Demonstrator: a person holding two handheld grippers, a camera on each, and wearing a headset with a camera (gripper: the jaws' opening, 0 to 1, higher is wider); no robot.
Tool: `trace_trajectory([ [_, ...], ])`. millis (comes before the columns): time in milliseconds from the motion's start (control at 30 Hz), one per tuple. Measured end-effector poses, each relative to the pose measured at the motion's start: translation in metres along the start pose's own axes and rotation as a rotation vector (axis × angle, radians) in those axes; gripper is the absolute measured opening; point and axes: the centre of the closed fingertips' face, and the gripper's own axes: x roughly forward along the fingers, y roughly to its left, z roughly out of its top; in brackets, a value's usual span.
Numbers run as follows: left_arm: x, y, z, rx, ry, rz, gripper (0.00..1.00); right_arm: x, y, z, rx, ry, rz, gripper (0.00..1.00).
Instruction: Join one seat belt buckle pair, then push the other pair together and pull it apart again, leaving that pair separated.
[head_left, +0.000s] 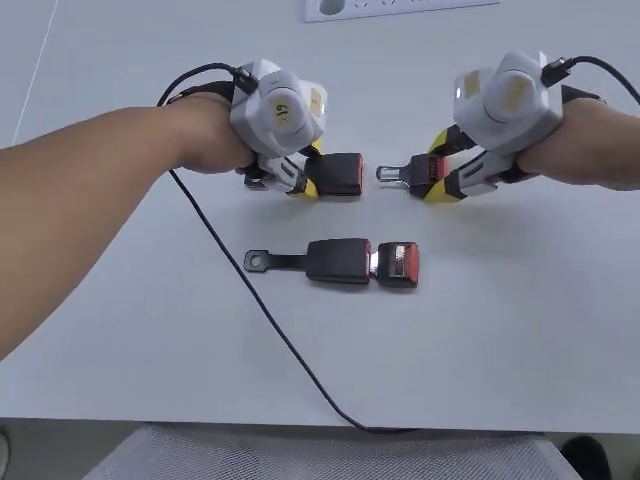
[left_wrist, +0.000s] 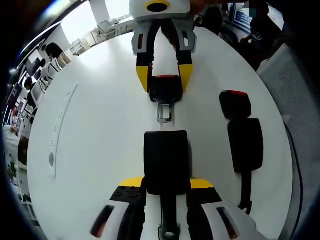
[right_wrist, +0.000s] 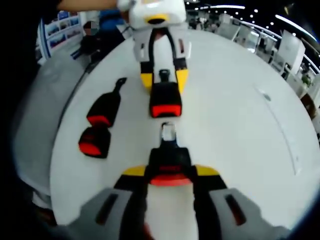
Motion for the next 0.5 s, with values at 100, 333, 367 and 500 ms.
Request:
trace_trajectory([
  [100,0.000,0.001,-0.001,-0.002,0.000,-0.001,0.32,0.003,0.000,0.005,0.002,-0.007,-0.001,0.35],
  [333,0.000,0.002,-0.001,-0.012,0.001,-0.004,0.32,0.009,0.002,0.015,-0.003,-0.014,0.001,0.35],
  [367,0.000,0.002,-0.001,-0.013,0.003,-0.004,0.32,0.010,0.001,0.015,-0.003,-0.013,-0.001,0.35],
  [500,0.000,0.003,-0.001,-0.016,0.006,-0.002,0.32,0.011,-0.002,0.013,-0.013,0.007,-0.008,0.35],
])
